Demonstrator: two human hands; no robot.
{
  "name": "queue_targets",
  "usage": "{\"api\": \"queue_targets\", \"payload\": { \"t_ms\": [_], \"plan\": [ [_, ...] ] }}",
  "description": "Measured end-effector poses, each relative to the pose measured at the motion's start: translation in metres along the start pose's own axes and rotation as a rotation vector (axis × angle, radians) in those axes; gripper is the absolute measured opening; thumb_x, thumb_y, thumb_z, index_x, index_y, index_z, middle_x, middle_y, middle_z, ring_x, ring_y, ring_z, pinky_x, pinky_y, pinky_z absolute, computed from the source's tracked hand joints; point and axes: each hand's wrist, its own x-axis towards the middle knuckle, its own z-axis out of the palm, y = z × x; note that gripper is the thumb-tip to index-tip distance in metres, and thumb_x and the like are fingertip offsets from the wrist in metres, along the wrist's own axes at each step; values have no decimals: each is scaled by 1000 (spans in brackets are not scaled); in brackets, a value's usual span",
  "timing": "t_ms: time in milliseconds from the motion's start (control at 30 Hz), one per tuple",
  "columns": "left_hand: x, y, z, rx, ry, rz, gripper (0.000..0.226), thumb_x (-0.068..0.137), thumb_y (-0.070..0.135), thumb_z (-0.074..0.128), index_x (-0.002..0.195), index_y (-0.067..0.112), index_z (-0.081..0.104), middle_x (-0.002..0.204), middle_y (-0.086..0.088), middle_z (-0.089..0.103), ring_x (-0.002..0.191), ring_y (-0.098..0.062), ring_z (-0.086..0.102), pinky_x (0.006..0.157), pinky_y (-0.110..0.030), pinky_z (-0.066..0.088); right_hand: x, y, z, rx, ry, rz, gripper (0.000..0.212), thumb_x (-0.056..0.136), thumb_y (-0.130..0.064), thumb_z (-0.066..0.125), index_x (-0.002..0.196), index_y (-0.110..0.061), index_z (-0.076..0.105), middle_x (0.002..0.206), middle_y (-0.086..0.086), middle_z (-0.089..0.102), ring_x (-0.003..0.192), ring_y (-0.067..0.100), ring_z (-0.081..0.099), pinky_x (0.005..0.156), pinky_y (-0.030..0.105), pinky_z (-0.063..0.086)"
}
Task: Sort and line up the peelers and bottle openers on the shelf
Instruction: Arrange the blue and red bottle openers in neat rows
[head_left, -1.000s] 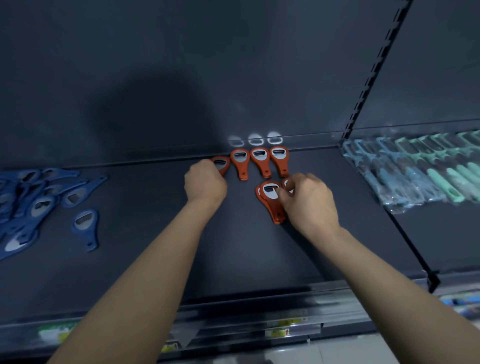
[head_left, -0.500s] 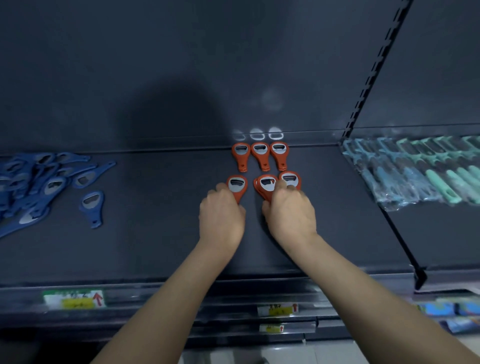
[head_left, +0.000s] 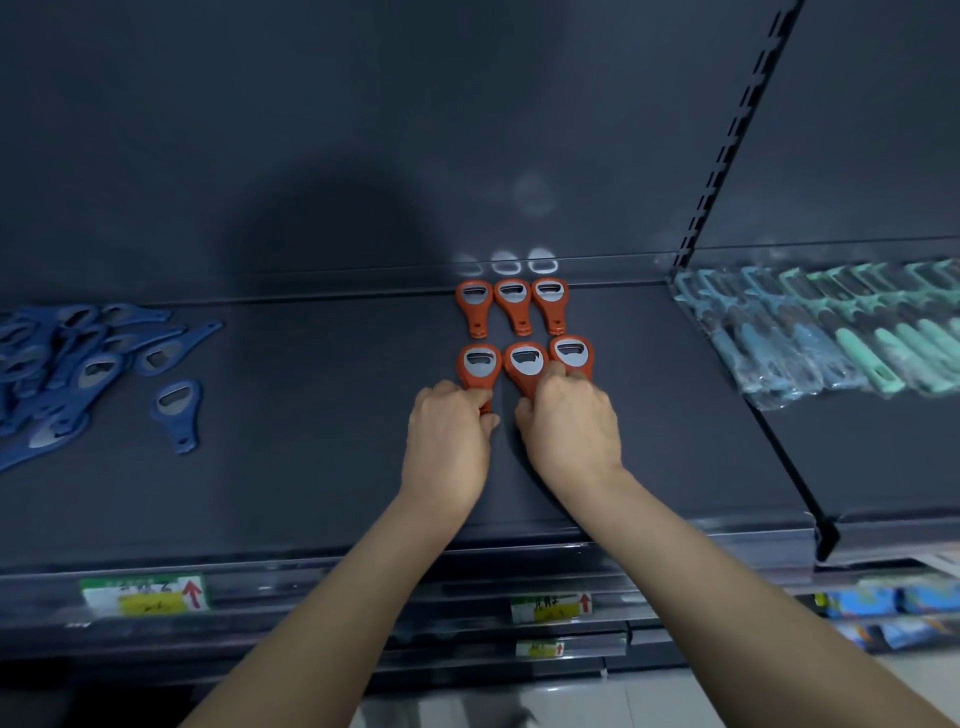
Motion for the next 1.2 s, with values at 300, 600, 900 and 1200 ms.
{"api": "queue_targets", "payload": {
  "t_ms": [300, 600, 900, 1200],
  "plan": [
    [0, 1, 7, -22, 37, 27, 18, 87, 16, 64, 99, 4, 70, 98, -12, 64, 95, -25, 53, 79, -31, 40, -4, -1, 0, 8, -5, -5, 20, 91, -15, 48, 107, -2, 49, 107, 16, 61, 97, 34, 60, 63, 29, 31],
    [-2, 1, 7, -24, 50, 29, 19, 88, 17, 63, 101, 5, 70, 99, -12, 63, 95, -26, 53, 80, -31, 39, -8, 2, 2, 59, 10, -39, 28, 93, -26, 52, 108, -3, 49, 107, 15, 60, 97, 34, 59, 64, 30, 31],
    [-7, 8, 5, -40, 118, 126, 27, 75, 12, 76, 100, 6, 69, 97, -9, 53, 91, -28, 52, 75, -37, 45, -6, 27, -12, 90, 131, -14, 29, 94, -29, 48, 106, -2, 53, 106, 16, 56, 98, 34, 52, 69, 36, 38],
    [9, 19, 17, 91, -5, 434, 23, 85, 11, 65, 106, 14, 72, 104, -7, 61, 101, -29, 50, 78, -30, 22, -4, 35, -10, 126, 31, 69, 18, 89, -12, 50, 103, -1, 49, 107, 18, 54, 102, 33, 49, 71, 32, 35]
  ]
}}
